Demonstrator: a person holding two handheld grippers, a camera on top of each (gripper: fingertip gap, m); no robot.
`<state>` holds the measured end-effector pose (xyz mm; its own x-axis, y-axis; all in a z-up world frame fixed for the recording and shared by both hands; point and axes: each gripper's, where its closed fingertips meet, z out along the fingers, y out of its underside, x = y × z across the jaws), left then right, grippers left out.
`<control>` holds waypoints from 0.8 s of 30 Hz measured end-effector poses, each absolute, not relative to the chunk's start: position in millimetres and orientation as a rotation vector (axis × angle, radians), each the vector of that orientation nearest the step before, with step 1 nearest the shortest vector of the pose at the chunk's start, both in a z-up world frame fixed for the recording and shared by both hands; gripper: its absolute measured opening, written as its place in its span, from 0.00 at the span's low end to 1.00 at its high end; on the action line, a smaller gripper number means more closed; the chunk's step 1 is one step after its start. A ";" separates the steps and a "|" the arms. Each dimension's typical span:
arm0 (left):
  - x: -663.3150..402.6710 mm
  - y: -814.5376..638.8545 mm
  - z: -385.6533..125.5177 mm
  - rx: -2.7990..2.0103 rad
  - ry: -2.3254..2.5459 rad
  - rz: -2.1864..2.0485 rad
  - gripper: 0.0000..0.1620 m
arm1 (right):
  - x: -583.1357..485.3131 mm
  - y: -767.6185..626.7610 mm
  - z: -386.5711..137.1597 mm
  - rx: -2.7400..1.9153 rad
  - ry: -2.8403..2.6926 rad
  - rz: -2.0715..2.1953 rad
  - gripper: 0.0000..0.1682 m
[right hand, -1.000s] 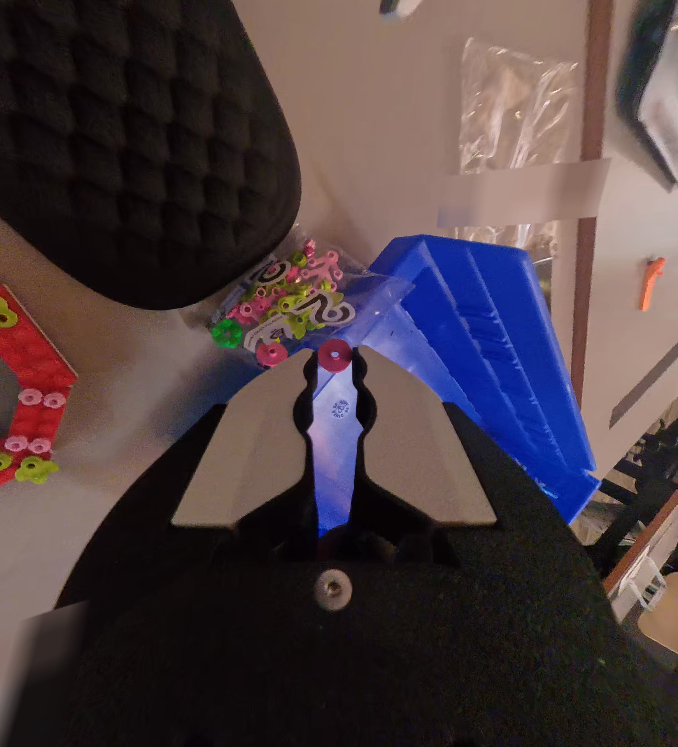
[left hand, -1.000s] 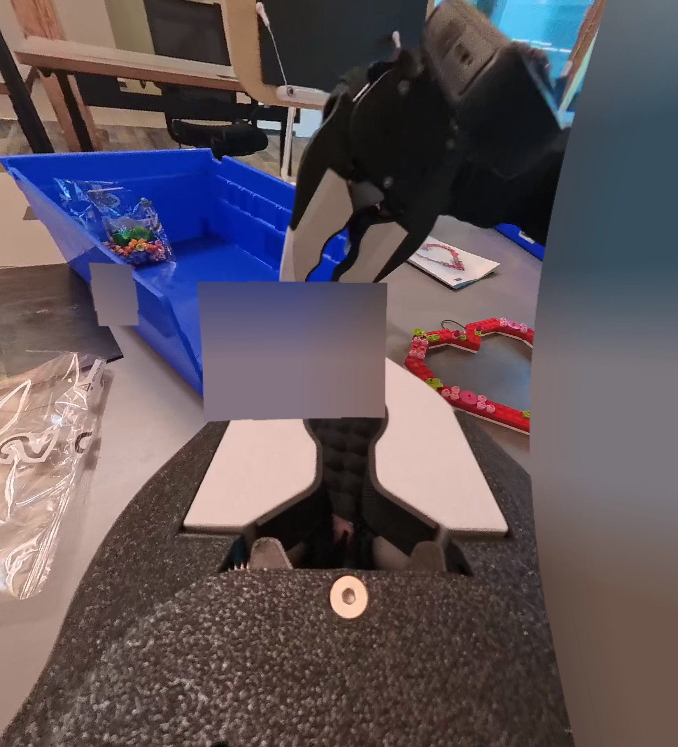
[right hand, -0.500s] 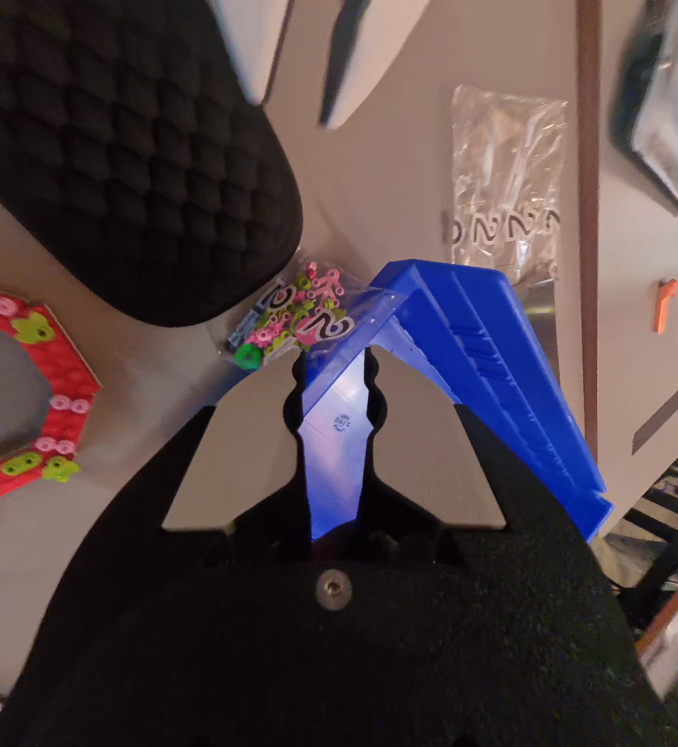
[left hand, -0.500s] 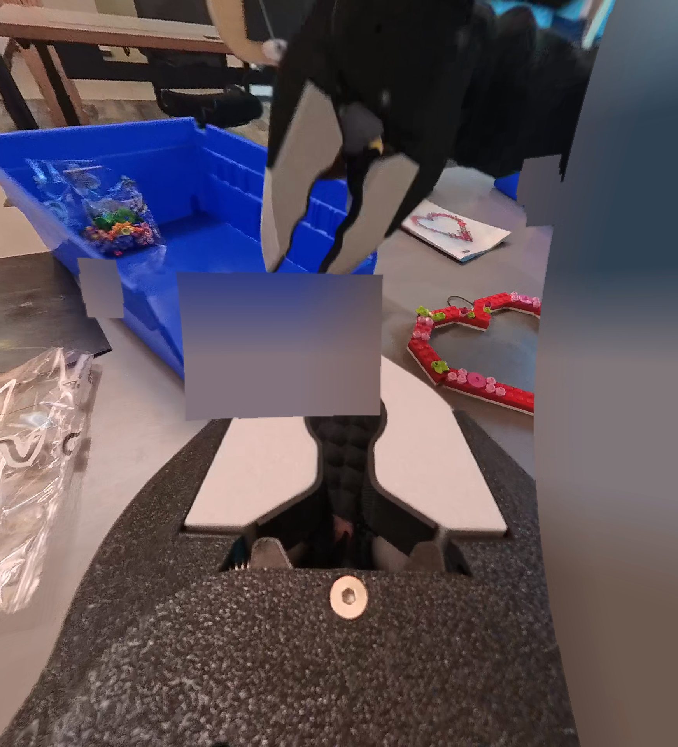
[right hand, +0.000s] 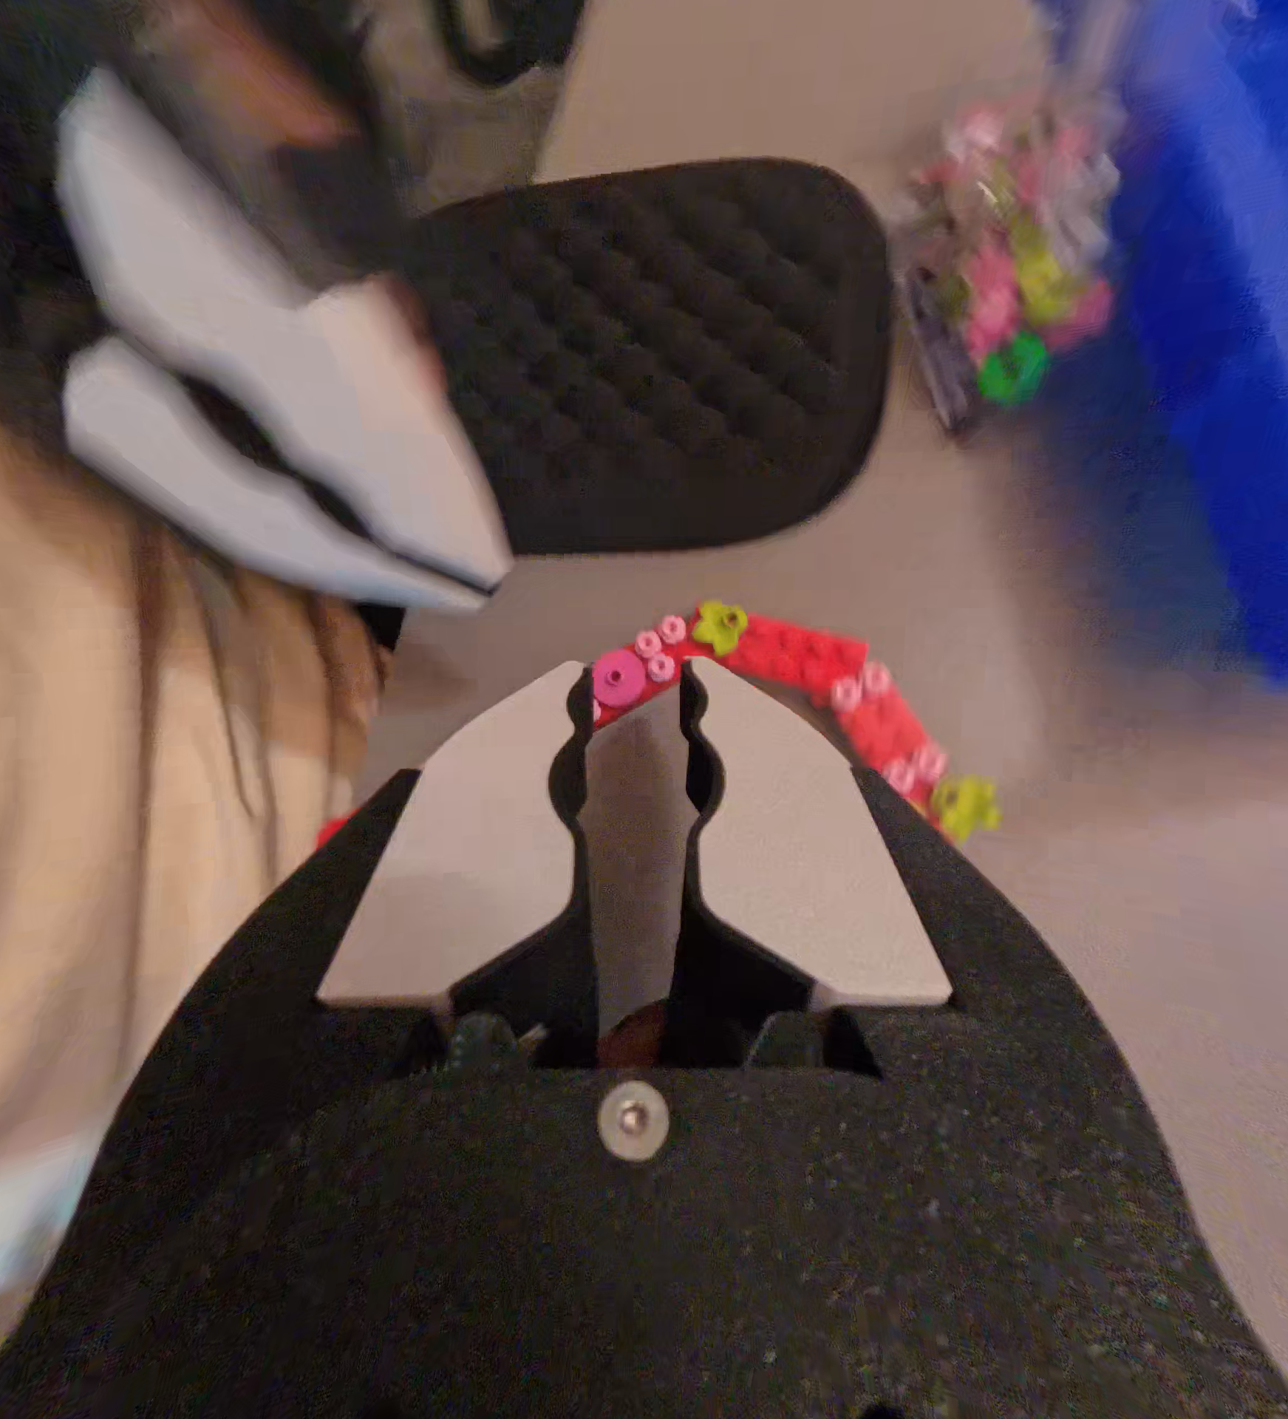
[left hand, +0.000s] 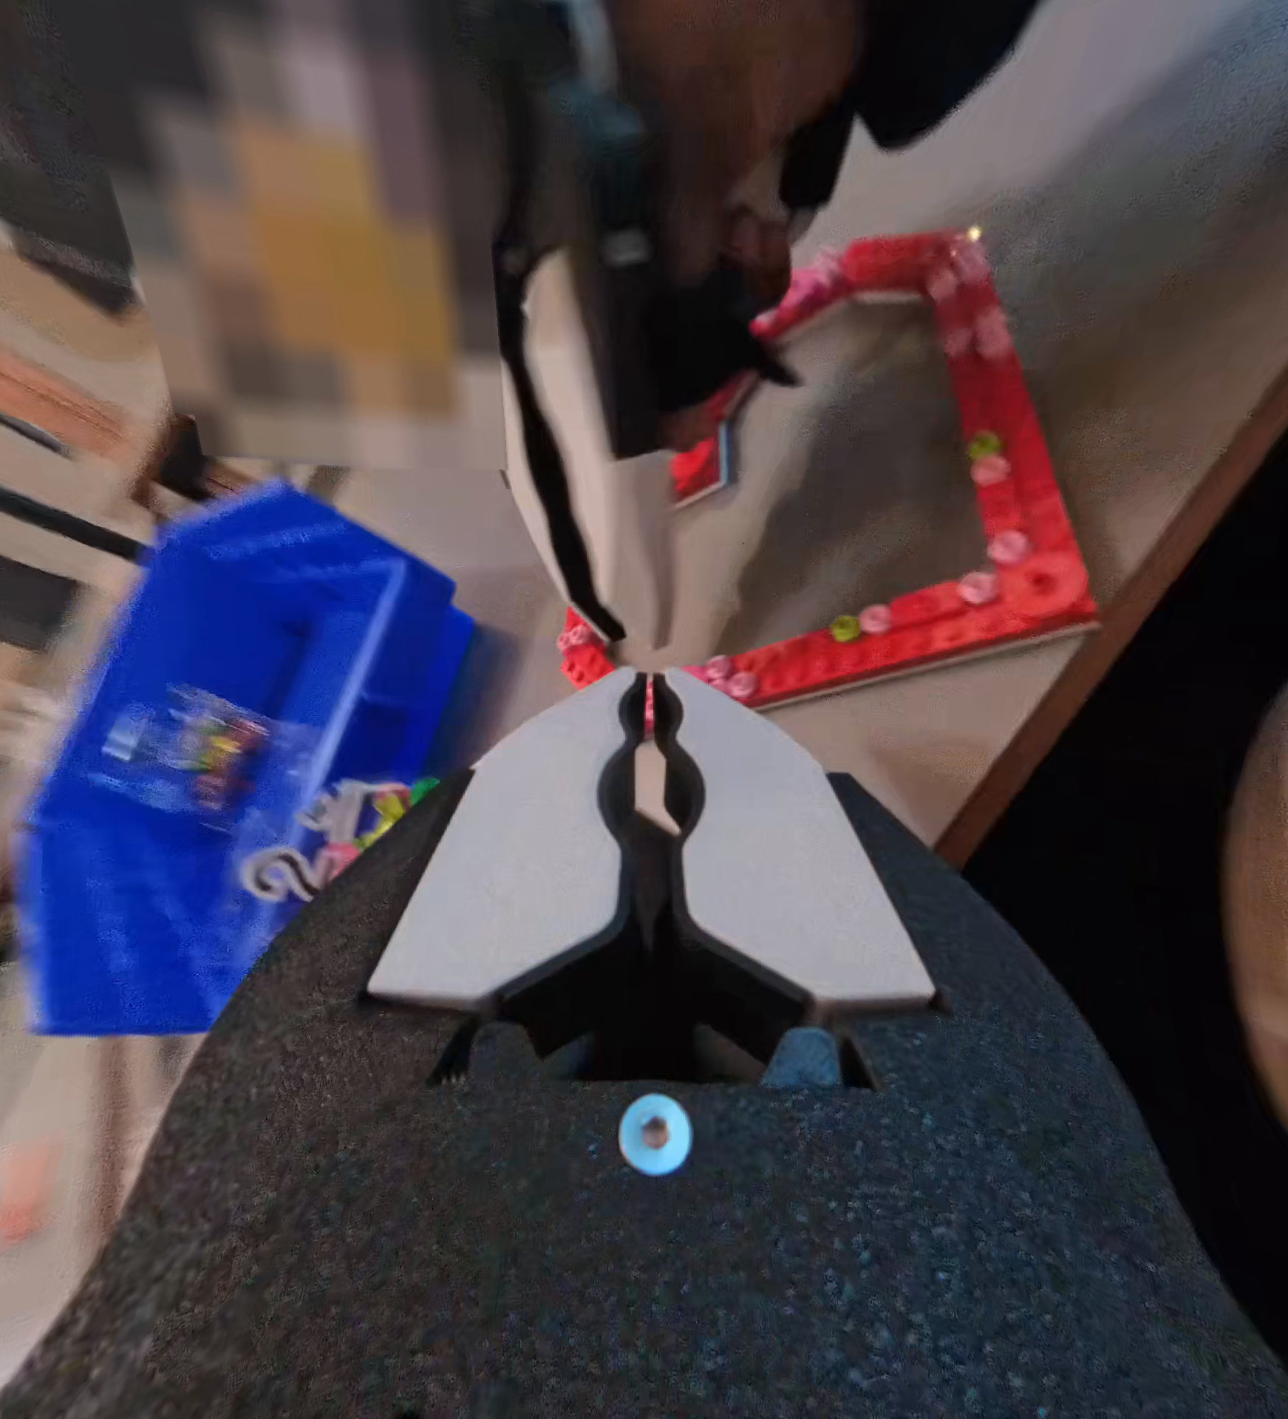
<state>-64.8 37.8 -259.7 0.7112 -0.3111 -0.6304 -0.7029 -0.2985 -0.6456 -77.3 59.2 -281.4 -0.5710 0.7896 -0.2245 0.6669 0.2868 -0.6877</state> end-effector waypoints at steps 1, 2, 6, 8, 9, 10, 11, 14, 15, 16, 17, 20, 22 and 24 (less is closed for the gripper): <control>-54.3 37.1 -268.6 -1.875 0.884 0.608 0.01 | -72.8 60.2 -284.3 -1.493 -2.310 1.165 0.12; -49.4 36.8 -281.4 -1.902 0.974 0.705 0.01 | -66.1 58.7 -287.8 -1.564 -2.278 1.159 0.12; -22.1 45.2 -307.8 -2.047 1.008 0.548 0.00 | -45.8 64.0 -300.0 -1.681 -2.307 0.977 0.11; -2.7 53.0 -308.1 -2.061 1.019 0.507 0.00 | -39.4 64.3 -301.3 -1.737 -2.338 0.955 0.11; 3.3 56.0 -306.8 -2.039 1.068 0.546 0.00 | -35.5 67.3 -301.8 -1.755 -2.353 0.922 0.11; 9.1 59.4 -302.9 -1.994 1.111 0.584 0.00 | -32.4 70.2 -301.0 -1.771 -2.358 0.896 0.11; 14.4 61.6 -298.3 -1.949 1.146 0.608 0.00 | -30.4 72.6 -299.1 -1.779 -2.354 0.877 0.11; 21.3 68.4 -285.2 -1.829 1.195 0.706 0.01 | -36.6 79.0 -292.3 -1.772 -2.273 0.804 0.11; 21.0 72.6 -283.4 -1.794 1.202 0.759 0.01 | -40.2 79.0 -292.3 -1.757 -2.257 0.771 0.11; 19.1 76.1 -283.6 -1.773 1.207 0.814 0.01 | -43.1 78.6 -294.1 -1.742 -2.252 0.733 0.12; 17.3 78.7 -285.0 -1.762 1.208 0.853 0.01 | -45.0 78.1 -297.3 -1.734 -2.257 0.697 0.12; 15.2 83.1 -288.8 -1.743 1.183 0.893 0.01 | -48.0 76.8 -302.3 -1.750 -2.258 0.682 0.11; 12.8 87.0 -288.4 -1.720 1.164 0.923 0.01 | -48.2 75.8 -302.8 -1.767 -2.258 0.705 0.09; 13.1 90.2 -288.4 -1.723 1.145 0.896 0.00 | -47.9 76.7 -302.4 -1.771 -2.269 0.697 0.09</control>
<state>13.1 90.2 -288.4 0.3210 -0.3250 -0.8896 -0.9416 -0.2106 -0.2628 -47.9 76.7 -302.4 -0.2744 0.9511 -0.1418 0.8668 0.1808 -0.4647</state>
